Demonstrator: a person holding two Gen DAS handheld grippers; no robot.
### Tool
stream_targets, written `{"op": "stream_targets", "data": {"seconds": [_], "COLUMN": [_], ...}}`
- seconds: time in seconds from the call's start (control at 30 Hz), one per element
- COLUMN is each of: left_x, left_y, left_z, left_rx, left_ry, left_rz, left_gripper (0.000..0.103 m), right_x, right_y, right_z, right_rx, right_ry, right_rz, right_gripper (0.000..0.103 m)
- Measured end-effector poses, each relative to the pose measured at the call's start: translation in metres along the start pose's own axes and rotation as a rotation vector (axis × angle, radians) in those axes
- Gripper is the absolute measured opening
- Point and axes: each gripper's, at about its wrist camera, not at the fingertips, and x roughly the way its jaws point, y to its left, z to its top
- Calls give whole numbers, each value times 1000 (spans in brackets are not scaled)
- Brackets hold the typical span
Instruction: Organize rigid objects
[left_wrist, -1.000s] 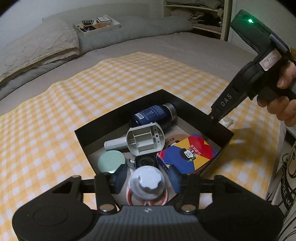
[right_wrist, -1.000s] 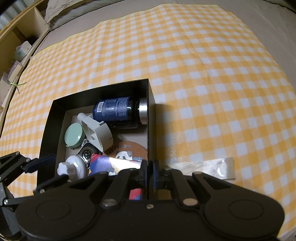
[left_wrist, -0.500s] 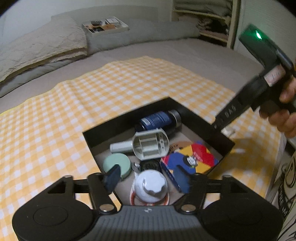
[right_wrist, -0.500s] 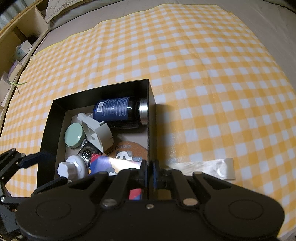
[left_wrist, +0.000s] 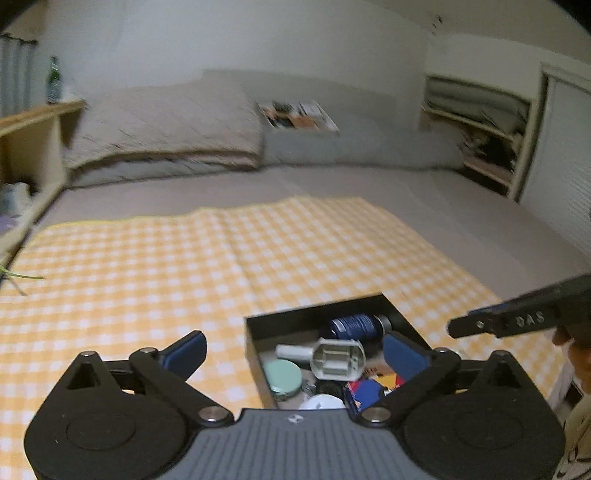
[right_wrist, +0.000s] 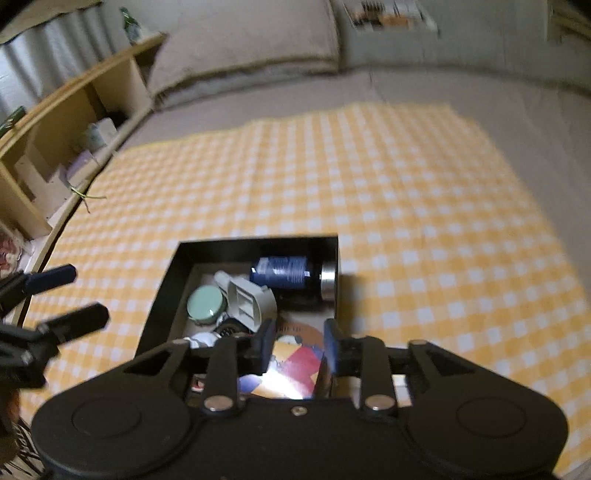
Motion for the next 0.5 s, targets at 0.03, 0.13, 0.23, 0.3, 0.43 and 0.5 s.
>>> {"op": "stream_targets", "data": {"seconds": [0.03, 0.13, 0.23, 0.3, 0.43, 0.5], "left_x": [-7, -24, -37, -44, -52, -54], "left_y": [0, 1, -5, -8, -12, -15], "left_z": [-1, -7, -14, -20, -35, -42], "left_rx": [-11, -51, -50, -57, -81, -80], "left_ry": [-12, -35, -29, -41, -48, -50], "left_rz": [9, 22, 39, 51, 43, 39], "left_gripper": [102, 103, 103, 103, 103, 103], "right_x": [-7, -22, -34, -43, -58, -63], "right_y": [2, 6, 11, 16, 23, 25], "right_z": [-3, -13, -27, -37, -56, -65], "right_rx": [-9, -23, -29, -48, -66, -70], "right_ry": [-28, -84, -132, -172, -236, -268], "right_rz": [-4, -17, -21, -33, -58, -73], "right_gripper": [36, 39, 52, 54, 67, 69]}}
